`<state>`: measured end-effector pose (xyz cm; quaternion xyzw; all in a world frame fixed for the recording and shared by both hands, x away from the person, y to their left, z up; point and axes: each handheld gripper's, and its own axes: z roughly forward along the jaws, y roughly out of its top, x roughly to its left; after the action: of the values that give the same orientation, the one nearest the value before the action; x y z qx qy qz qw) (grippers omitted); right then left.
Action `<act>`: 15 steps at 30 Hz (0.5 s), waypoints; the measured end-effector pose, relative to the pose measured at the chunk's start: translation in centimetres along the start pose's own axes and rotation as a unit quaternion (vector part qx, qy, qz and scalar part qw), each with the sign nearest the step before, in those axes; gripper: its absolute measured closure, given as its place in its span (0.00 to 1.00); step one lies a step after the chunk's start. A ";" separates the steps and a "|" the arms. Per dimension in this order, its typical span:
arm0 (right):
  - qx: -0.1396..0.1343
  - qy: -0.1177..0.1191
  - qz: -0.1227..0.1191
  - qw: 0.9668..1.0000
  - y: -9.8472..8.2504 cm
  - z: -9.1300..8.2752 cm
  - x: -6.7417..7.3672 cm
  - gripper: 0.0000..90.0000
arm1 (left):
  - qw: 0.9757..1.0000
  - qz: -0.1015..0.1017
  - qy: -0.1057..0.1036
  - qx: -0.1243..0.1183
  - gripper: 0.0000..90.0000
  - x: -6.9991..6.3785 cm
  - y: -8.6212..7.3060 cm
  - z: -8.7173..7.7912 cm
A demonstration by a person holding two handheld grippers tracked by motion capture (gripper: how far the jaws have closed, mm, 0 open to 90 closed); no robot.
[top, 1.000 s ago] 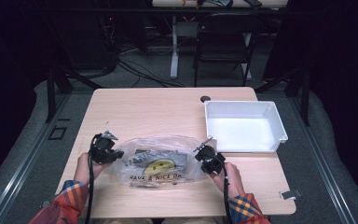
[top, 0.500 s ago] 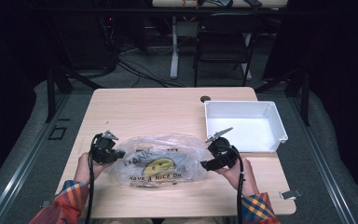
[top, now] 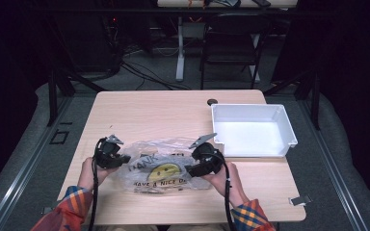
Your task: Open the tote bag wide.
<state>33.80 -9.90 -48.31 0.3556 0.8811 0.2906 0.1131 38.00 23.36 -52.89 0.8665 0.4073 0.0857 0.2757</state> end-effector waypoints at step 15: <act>0.021 0.004 -0.019 1.000 0.1 3.4 0.8 0.85 | 1.000 0.002 -0.008 -0.004 0.98 -0.1 0.0 -0.1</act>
<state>34.65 -7.83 -51.03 0.3401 0.8942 0.2708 0.1072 37.93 23.33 -52.80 0.8669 0.4030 0.0806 0.2823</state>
